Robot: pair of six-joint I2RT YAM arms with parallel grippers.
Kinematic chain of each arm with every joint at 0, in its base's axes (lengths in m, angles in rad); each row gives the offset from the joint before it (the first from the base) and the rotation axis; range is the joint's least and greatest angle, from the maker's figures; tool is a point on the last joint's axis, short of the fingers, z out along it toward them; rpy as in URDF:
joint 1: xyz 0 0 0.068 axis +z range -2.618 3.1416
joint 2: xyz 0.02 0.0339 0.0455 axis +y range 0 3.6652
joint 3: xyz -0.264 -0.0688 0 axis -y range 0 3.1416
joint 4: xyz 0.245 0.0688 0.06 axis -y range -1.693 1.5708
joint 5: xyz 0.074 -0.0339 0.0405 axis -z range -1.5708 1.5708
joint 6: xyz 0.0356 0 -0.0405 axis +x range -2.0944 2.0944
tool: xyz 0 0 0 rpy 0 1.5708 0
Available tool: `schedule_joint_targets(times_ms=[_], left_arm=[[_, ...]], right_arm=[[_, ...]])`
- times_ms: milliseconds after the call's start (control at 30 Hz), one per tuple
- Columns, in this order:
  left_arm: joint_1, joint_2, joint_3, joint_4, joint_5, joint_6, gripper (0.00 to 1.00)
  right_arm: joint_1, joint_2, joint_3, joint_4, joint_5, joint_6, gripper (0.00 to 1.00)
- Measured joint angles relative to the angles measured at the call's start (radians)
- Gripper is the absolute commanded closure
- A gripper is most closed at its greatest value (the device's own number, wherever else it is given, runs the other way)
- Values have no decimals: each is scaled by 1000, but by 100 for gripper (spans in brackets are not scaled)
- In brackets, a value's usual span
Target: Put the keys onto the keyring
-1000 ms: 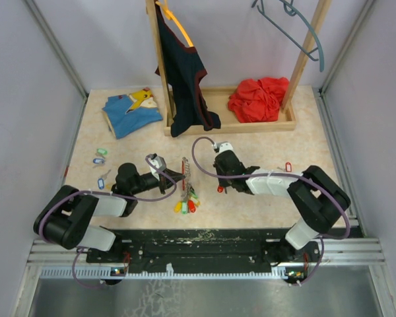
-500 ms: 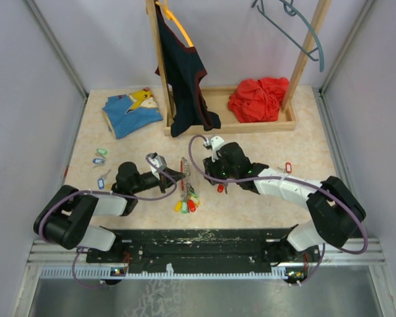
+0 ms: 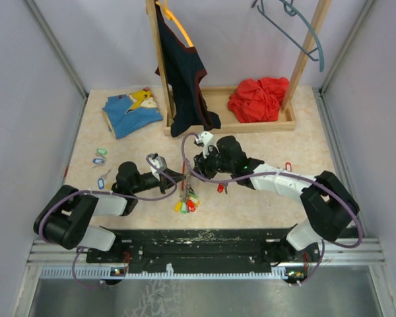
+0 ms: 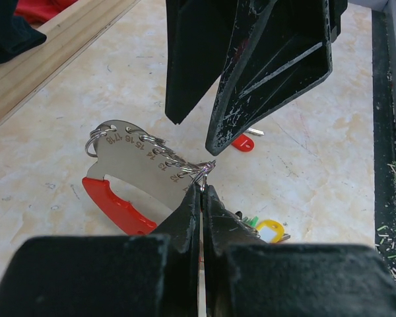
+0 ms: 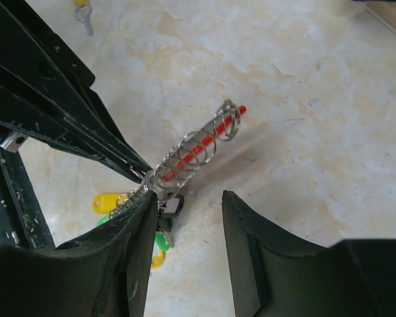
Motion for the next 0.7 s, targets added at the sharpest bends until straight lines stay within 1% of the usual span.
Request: schedule_joint_targets(times_ms=[167, 533, 600, 700], left_arm=[[0, 0, 0, -3, 4, 0, 100], [0, 0, 0, -14, 8, 0, 100], [0, 0, 0, -15, 12, 0, 100], [0, 0, 0, -15, 16, 0, 100]], right_arm=[[0, 29, 27, 10, -55, -4, 56], [0, 40, 28, -10, -106, -35, 57], [0, 53, 32, -13, -111, -39, 60], [0, 72, 33, -16, -112, -46, 68]])
